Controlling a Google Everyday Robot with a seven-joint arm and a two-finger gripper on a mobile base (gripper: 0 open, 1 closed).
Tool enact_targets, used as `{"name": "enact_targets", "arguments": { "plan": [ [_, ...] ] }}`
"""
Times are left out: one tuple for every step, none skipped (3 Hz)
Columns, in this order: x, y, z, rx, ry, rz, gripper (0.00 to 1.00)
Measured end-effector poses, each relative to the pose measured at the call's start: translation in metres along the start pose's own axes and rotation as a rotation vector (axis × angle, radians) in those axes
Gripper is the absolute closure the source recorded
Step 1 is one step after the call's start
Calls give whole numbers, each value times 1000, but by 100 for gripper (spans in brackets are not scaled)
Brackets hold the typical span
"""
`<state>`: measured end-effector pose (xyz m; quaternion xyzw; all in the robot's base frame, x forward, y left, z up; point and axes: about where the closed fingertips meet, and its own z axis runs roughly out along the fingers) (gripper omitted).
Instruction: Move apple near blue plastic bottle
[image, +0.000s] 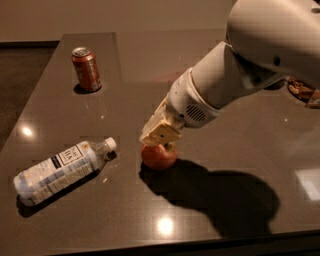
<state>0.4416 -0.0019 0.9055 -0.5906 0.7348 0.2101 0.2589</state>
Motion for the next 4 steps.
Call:
{"name": "enact_targets", "arguments": {
  "plan": [
    [-16,17,15,-36,-20,-31,100],
    [-22,30,25,-60,-27,-52,100],
    [-24,31,25,-59,-26,-56,85],
    [-26,33,24,-57,-25,-61,61]
  ]
}}
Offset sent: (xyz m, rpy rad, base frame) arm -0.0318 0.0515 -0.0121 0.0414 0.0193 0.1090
